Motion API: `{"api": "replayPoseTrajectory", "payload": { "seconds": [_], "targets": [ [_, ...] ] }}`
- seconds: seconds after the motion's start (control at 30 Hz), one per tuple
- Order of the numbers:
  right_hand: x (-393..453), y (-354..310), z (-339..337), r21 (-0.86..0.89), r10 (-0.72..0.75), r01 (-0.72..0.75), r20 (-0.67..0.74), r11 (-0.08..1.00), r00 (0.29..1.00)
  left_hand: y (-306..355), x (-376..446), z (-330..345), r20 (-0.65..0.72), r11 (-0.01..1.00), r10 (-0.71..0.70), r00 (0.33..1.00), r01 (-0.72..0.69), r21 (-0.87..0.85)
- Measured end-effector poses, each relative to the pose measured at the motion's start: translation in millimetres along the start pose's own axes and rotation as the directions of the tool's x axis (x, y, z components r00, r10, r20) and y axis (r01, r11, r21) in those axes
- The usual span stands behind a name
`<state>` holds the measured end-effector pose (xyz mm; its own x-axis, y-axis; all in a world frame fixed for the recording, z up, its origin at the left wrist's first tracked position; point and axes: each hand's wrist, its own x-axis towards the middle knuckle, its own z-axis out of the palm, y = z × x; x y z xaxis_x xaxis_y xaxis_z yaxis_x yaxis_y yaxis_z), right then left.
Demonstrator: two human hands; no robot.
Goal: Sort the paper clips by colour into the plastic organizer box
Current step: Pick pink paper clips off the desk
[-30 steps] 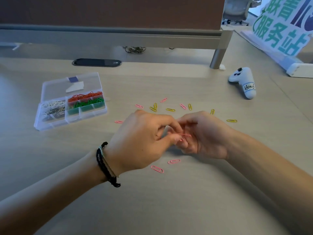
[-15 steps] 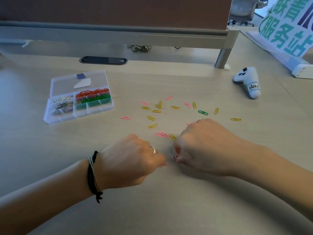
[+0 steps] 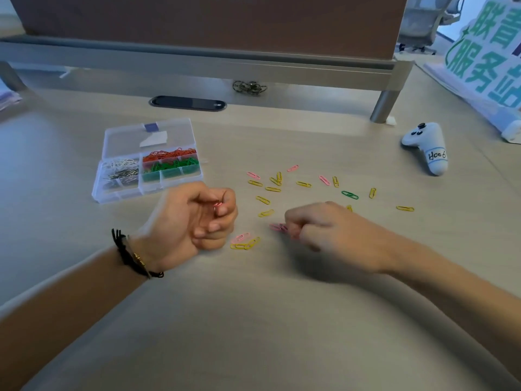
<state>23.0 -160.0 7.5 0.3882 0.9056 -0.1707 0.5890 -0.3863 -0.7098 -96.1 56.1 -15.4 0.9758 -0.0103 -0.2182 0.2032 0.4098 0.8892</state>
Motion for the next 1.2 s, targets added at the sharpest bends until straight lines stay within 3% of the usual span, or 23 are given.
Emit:
{"api": "replayPoseTrajectory", "payload": {
  "seconds": [0.03,0.1,0.2,0.23,0.27,0.33,0.37,0.47,0.53,0.6,0.67,0.8,0.9,0.97,1.0,1.03,1.07,1.1,1.13,1.17,1.2],
  "targets": [
    [5.2,3.6,-2.4,0.303,0.026,-0.033,0.028,0.952,0.999,1.1,-0.6,-2.6,-0.008,0.999,-0.02,1.0,0.02,0.044],
    [11.6,11.8,-6.2,0.641,0.065,-0.087,0.058,0.762,0.996,3.5,0.2,-4.1,-0.046,0.982,-0.053,0.998,0.061,0.178],
    [19.3,21.2,-11.8,0.831,0.024,-0.13,0.14,0.54,0.99,5.6,3.7,-5.6,-0.205,0.894,-0.05,0.977,0.136,0.428],
    [22.1,22.3,-14.7,0.848,0.012,-0.145,0.161,0.51,0.987,4.8,3.1,-5.6,-0.235,0.82,-0.008,0.972,0.141,0.555],
    [25.0,22.9,-18.0,0.837,0.027,-0.163,0.175,0.522,0.984,2.0,3.0,-7.6,-0.216,0.683,0.084,0.973,0.102,0.723],
    [31.1,22.3,-24.0,0.718,0.113,-0.201,0.169,0.667,0.979,-6.7,1.1,-12.7,-0.082,0.322,0.237,0.968,0.002,0.947],
    [34.3,20.1,-26.6,0.633,0.149,-0.209,0.147,0.745,0.978,-9.9,-1.0,-12.1,-0.045,0.193,0.262,0.964,-0.007,0.981],
    [43.4,7.5,-29.7,0.373,0.196,-0.206,0.065,0.905,0.979,-12.4,-1.8,-3.2,0.063,-0.045,0.303,0.951,-0.051,0.998],
    [47.7,-0.4,-27.9,0.038,0.163,-0.162,-0.031,0.986,0.986,-8.5,0.1,2.3,0.103,-0.182,0.286,0.953,-0.052,0.982],
    [49.2,-6.8,-23.1,-0.373,0.108,-0.127,-0.072,0.919,0.992,-0.9,3.5,7.2,0.097,-0.305,0.267,0.959,-0.011,0.952],
    [47.0,-18.6,-16.1,-0.634,0.098,-0.125,-0.078,0.763,0.992,4.6,7.1,10.5,0.077,-0.481,0.245,0.966,0.052,0.875],
    [46.7,-39.0,-5.6,-0.814,0.022,-0.027,-0.017,0.58,1.0,3.8,12.0,16.7,0.145,-0.718,0.184,0.972,0.032,0.695],
    [48.7,-50.9,0.0,-0.846,0.027,0.011,0.029,0.532,0.999,8.9,11.9,16.3,0.238,-0.783,0.146,0.96,-0.035,0.621],
    [49.4,-55.7,7.0,-0.872,0.015,0.036,0.05,0.488,0.999,4.2,15.4,9.0,0.228,-0.729,0.185,0.956,-0.023,0.685],
    [49.5,-56.6,10.9,-0.884,0.01,0.05,0.062,0.465,0.998,4.6,16.7,1.7,0.191,-0.62,0.219,0.957,-0.015,0.784],
    [50.2,-55.4,15.1,-0.893,0.004,0.063,0.073,0.446,0.997,5.8,18.2,-3.7,0.151,-0.418,0.267,0.952,-0.027,0.908],
    [51.0,-54.1,17.9,-0.901,-0.014,0.077,0.079,0.427,0.997,6.6,21.1,-11.2,0.085,-0.14,0.288,0.954,-0.046,0.989],
    [51.1,-52.5,20.5,-0.911,-0.032,0.089,0.083,0.402,0.996,10.4,23.3,-15.8,0.002,0.22,0.249,0.969,-0.058,0.974],
    [50.1,-49.1,22.8,-0.92,-0.043,0.099,0.09,0.379,0.995,13.2,24.4,-21.9,-0.075,0.584,0.168,0.983,-0.038,0.811],
    [49.5,-45.6,23.7,-0.924,-0.058,0.105,0.09,0.366,0.994,17.1,25.6,-26.6,-0.104,0.821,0.087,0.991,-0.012,0.57],
    [49.2,-42.4,22.7,-0.922,-0.071,0.099,0.079,0.373,0.994,19.5,25.3,-30.7,-0.093,0.948,0.019,0.995,0.011,0.317]
  ]
}}
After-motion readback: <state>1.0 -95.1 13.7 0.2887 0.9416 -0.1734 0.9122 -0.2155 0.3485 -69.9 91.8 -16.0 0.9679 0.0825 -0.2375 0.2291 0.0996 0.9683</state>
